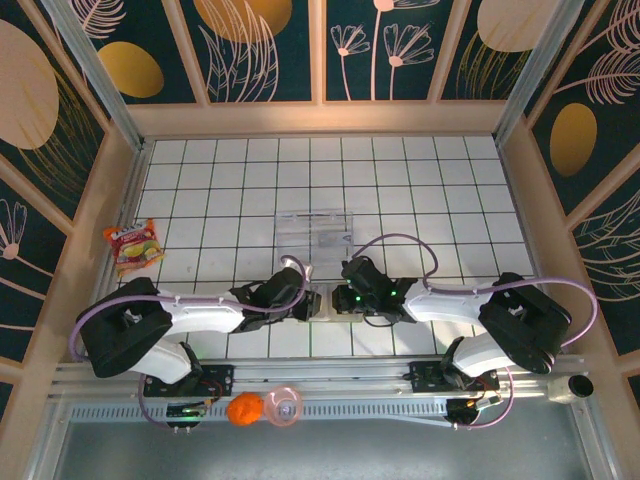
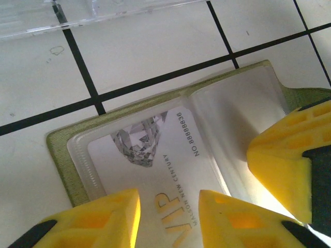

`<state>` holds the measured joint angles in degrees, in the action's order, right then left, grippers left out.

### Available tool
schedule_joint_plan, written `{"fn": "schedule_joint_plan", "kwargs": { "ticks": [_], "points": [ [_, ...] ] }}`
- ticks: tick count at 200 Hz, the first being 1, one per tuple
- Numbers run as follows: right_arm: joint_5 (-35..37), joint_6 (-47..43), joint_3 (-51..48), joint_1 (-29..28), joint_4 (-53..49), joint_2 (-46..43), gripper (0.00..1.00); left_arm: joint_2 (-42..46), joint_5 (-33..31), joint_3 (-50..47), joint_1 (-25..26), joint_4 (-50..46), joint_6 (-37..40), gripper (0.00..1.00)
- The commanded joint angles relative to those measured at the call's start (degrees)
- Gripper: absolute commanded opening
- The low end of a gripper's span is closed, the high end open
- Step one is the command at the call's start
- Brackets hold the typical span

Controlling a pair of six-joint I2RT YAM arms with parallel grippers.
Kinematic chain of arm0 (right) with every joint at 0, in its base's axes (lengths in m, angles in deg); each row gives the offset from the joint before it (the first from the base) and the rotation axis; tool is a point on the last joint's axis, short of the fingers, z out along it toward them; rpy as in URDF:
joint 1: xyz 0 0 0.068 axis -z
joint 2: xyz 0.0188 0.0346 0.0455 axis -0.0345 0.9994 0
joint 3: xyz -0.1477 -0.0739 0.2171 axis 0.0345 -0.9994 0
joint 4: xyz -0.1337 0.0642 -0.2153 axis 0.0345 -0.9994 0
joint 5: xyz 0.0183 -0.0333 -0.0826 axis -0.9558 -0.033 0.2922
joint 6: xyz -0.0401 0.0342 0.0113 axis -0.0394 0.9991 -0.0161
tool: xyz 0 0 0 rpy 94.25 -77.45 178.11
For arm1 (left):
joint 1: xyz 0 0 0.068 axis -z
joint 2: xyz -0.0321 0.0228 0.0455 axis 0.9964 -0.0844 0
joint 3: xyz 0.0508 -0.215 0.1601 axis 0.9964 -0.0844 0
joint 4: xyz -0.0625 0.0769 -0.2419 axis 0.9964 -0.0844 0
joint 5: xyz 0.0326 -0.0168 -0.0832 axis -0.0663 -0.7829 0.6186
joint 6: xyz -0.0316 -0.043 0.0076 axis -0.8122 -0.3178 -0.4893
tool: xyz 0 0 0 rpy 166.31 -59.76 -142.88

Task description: Take the credit cards out of the card holder

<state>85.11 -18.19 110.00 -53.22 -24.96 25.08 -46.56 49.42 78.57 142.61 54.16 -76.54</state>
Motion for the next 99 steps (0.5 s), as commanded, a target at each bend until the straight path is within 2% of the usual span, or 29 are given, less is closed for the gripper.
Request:
{"fn": "schedule_joint_plan", "kwargs": {
  "ticks": [1, 38, 71, 99],
  "points": [
    [0.9, -0.9, 0.2, -0.4, 0.7, -0.6, 0.13, -1.3, -1.7, -0.1, 0.3, -4.2, 0.7, 0.46],
    [1.3, -1.1, 0.6, -0.4, 0.3, -1.1, 0.14, -0.4, -5.2, 1.0, 1.0, -7.6, 1.4, 0.44],
    [1.6, -1.2, 0.4, -0.4, 0.2, -1.8, 0.14, 6.0, -6.5, -0.2, 1.0, -7.4, 0.6, 0.50],
    [1.6, -1.1, 0.1, -0.4, 0.3, -2.2, 0.14, 6.0, -7.0, 0.5, 1.4, -8.5, 0.8, 0.51]
  ]
}}
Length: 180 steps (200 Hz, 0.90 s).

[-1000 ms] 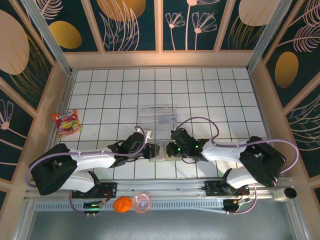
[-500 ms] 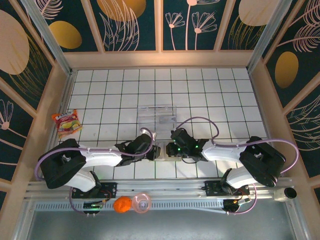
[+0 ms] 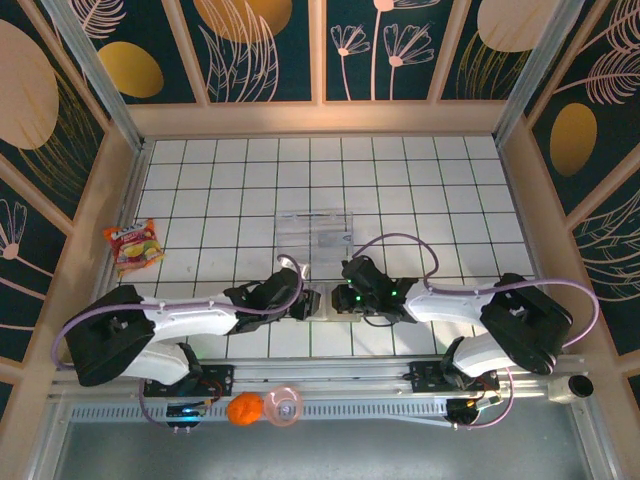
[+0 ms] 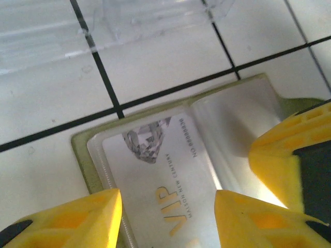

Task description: Take the credit cards out of the card holder

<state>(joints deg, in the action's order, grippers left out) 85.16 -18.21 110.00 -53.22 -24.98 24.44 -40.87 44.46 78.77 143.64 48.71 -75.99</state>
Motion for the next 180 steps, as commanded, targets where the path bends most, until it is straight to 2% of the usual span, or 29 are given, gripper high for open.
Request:
{"fn": "schedule_joint_plan", "kwargs": {
  "ticks": [1, 52, 101, 139, 167, 180],
  "points": [
    [1.5, -1.1, 0.1, -0.4, 0.3, -1.6, 0.14, 0.2, -2.1, 0.3, 0.5, -3.1, 0.3, 0.51],
    [1.9, -1.1, -0.7, -0.3, 0.1, -2.5, 0.14, -4.7, -3.1, 1.0, 2.2, -2.6, -0.4, 0.54],
    [2.2, -1.2, -0.8, -0.2, -0.1, -2.7, 0.14, -7.6, -3.7, 1.3, 3.5, -3.6, -0.9, 0.43],
    [1.4, -1.6, -0.6, -0.3, 0.3, -2.9, 0.14, -6.7, -3.1, 0.2, 3.7, -2.0, -2.0, 0.35],
    [-1.2, -2.3, -0.7, -0.1, 2.3, -3.5, 0.14, -6.4, -2.8, 0.4, 3.7, -2.0, -2.3, 0.33],
    [-4.7, -2.4, -1.3, 0.6, 4.5, -3.9, 0.15, -6.5, -2.7, 0.3, 3.7, -1.9, -2.4, 0.33]
  ]
}}
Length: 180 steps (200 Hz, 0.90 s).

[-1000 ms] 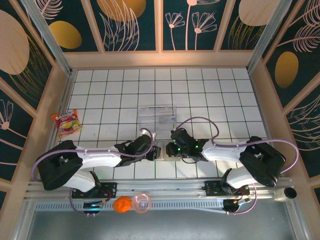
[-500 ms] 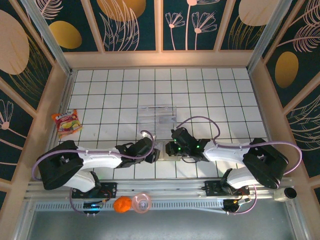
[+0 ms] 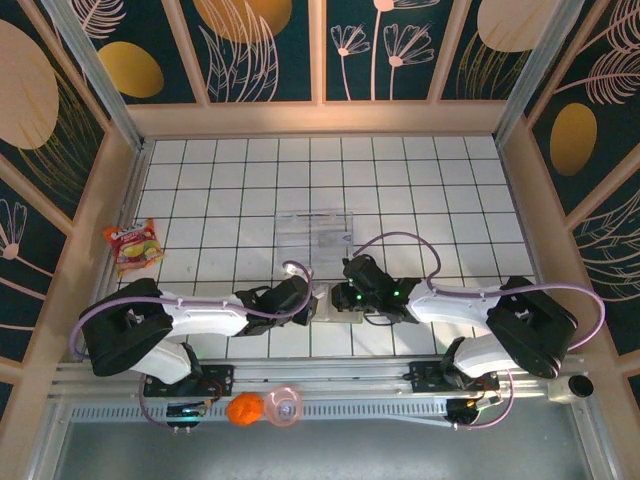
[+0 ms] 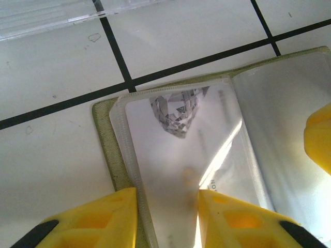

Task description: Take the credit cards out of the card holder

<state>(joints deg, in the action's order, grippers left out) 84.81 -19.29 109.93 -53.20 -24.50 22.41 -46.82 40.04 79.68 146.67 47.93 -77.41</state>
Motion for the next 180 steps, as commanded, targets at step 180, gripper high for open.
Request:
{"fn": "schedule_joint_plan", "kwargs": {
  "ticks": [180],
  "points": [
    [-21.5, 3.2, -2.2, 5.3, 17.4, 9.6, 0.37, 1.5, 2.4, -2.3, 0.7, 0.4, -2.5, 0.35]
  ]
}}
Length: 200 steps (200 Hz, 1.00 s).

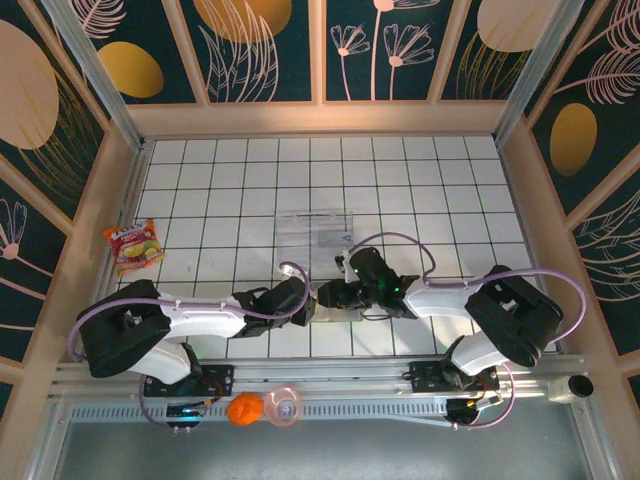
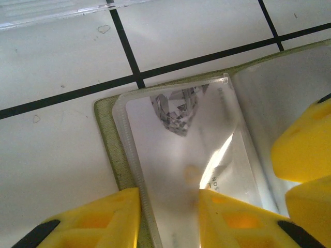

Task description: Take the credit cards out of the card holder

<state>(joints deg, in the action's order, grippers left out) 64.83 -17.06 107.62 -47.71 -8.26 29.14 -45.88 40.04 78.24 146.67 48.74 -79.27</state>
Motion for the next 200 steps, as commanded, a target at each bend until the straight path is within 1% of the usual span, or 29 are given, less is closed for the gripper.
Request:
{"fn": "schedule_joint_plan", "kwargs": {
  "ticks": [1, 22, 67, 92, 134, 159, 179, 200],
  "points": [
    [-1.6, 1.0, 0.1, -0.1, 1.2, 2.9, 0.36, 0.6, 2.4, -0.8, 0.6, -0.4, -0.6, 0.35],
    [-1.7, 1.5, 0.4, -0.1, 1.1, 3.9, 0.36, 0.8, 2.5, -0.8, 0.7, -0.3, -0.7, 0.35],
    [-1.7, 2.5, 0.2, 0.3, 0.8, 5.6, 0.37, 2.4, 3.4, -1.4, 0.7, 1.0, -1.2, 0.44],
    [-2.2, 2.9, 0.2, 0.4, 2.1, 7.1, 0.36, 3.2, 3.8, -1.8, 0.7, 1.7, -1.5, 0.45],
    [-2.1, 3.6, -0.1, 0.8, 2.7, 8.7, 0.37, 7.2, 3.9, -3.0, 0.7, 2.5, -1.9, 0.51],
    [-2.6, 3.9, -0.2, 0.9, 4.0, 9.3, 0.37, 9.0, 4.4, -3.7, 0.7, 3.6, -1.6, 0.52],
    [-2.3, 3.9, 0.0, 0.9, 3.6, 9.2, 0.37, 10.2, 3.9, -3.9, 0.7, 3.2, -2.1, 0.52],
    [-0.9, 3.4, 0.6, 0.8, 1.3, 8.6, 0.37, 13.5, 1.0, -4.5, 0.7, 1.8, -3.1, 0.53]
  ]
}}
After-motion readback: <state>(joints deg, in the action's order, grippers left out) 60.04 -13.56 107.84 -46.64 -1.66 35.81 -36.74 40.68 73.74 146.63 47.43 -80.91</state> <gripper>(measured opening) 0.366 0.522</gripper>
